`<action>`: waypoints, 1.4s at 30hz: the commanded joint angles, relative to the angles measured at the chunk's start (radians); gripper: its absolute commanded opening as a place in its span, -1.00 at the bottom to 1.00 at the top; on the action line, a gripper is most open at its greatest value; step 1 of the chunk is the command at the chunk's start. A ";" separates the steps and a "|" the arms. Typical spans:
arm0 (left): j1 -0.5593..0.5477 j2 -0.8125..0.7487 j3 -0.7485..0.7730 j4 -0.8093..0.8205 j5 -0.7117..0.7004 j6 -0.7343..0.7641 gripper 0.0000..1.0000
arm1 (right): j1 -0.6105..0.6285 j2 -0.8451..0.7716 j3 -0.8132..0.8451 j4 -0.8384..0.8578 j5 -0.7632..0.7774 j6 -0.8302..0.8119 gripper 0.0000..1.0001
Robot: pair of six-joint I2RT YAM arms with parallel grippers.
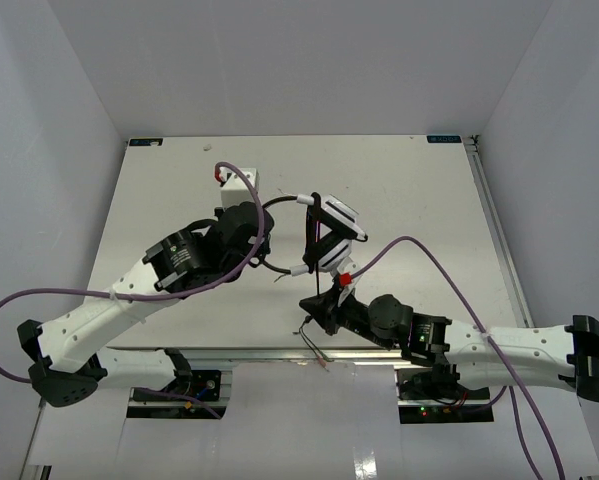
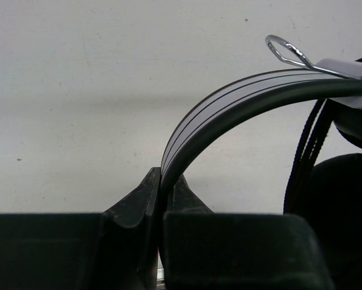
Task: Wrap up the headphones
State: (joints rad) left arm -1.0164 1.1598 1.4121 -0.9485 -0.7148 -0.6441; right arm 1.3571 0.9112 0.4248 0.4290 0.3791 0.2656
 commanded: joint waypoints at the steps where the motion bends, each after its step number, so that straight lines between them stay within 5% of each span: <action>1: 0.009 -0.126 0.017 0.185 0.071 -0.089 -1.00 | 0.011 0.055 -0.043 0.136 0.070 -0.041 -0.84; 24: 0.009 -0.157 0.043 0.168 0.220 -0.132 -1.00 | 0.010 0.332 -0.155 0.717 0.013 -0.254 -0.22; 42: 0.009 -0.155 0.054 0.180 0.273 -0.154 -1.00 | -0.018 0.486 -0.241 1.015 0.002 -0.285 -0.14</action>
State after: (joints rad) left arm -1.0092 1.0389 1.4083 -0.8818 -0.4694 -0.7499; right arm 1.3479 1.3556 0.2084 1.2468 0.3656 -0.0053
